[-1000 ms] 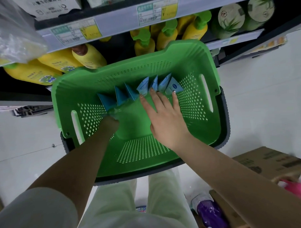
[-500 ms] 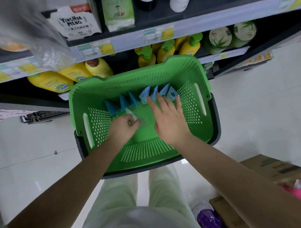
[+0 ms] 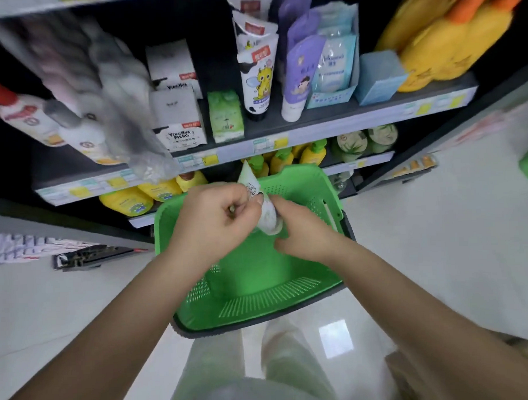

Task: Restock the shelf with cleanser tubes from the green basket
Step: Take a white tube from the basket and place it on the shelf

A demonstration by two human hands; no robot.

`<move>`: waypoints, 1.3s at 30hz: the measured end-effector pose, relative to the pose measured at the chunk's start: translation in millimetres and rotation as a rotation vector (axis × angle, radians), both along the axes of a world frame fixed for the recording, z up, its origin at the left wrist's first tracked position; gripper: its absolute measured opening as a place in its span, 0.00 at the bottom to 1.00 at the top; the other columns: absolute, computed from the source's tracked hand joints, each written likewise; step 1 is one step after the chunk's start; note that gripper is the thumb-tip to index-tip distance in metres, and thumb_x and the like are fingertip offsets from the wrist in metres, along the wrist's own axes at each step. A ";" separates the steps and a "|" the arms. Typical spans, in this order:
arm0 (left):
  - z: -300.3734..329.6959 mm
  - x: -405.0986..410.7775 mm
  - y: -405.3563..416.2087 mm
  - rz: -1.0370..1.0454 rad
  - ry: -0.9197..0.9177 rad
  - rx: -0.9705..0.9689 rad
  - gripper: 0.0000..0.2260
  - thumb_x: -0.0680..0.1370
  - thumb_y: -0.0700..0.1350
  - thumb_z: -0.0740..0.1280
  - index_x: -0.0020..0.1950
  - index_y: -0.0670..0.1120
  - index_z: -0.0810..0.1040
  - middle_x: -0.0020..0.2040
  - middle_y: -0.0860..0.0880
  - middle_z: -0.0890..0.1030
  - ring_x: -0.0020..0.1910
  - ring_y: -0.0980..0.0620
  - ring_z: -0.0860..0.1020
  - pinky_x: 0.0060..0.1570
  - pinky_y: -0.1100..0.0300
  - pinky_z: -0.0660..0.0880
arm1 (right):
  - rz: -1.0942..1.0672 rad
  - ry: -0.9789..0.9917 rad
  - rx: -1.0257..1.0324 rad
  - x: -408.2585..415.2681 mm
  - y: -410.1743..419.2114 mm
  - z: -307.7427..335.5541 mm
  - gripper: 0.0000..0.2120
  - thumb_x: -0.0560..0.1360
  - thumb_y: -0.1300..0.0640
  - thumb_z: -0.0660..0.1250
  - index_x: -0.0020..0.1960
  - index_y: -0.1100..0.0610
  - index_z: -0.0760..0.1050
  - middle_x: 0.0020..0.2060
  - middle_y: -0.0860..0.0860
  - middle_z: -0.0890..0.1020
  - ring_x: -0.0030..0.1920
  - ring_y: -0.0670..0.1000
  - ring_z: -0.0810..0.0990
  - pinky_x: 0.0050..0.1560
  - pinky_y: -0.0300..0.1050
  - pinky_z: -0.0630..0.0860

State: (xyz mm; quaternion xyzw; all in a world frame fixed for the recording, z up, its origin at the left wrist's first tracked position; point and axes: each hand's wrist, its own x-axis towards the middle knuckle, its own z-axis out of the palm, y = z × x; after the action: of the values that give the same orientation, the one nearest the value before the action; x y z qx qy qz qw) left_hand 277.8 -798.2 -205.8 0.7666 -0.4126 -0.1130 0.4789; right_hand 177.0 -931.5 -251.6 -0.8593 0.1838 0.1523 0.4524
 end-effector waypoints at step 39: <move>410.5 87.6 45.2 0.327 -0.500 -0.437 0.18 0.68 0.48 0.73 0.51 0.58 0.67 0.40 0.63 0.75 0.35 0.68 0.76 0.33 0.75 0.71 | -0.262 -1.111 -0.480 135.7 69.7 453.3 0.13 0.68 0.52 0.71 0.50 0.54 0.76 0.41 0.50 0.82 0.43 0.50 0.79 0.37 0.41 0.71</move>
State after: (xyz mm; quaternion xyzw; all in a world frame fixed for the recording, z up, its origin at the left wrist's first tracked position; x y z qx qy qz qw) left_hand 365.4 -753.0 204.8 0.7059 -0.4033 0.2467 0.5275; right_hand 312.7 -861.8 201.8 -0.8582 0.0541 -0.4203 0.2896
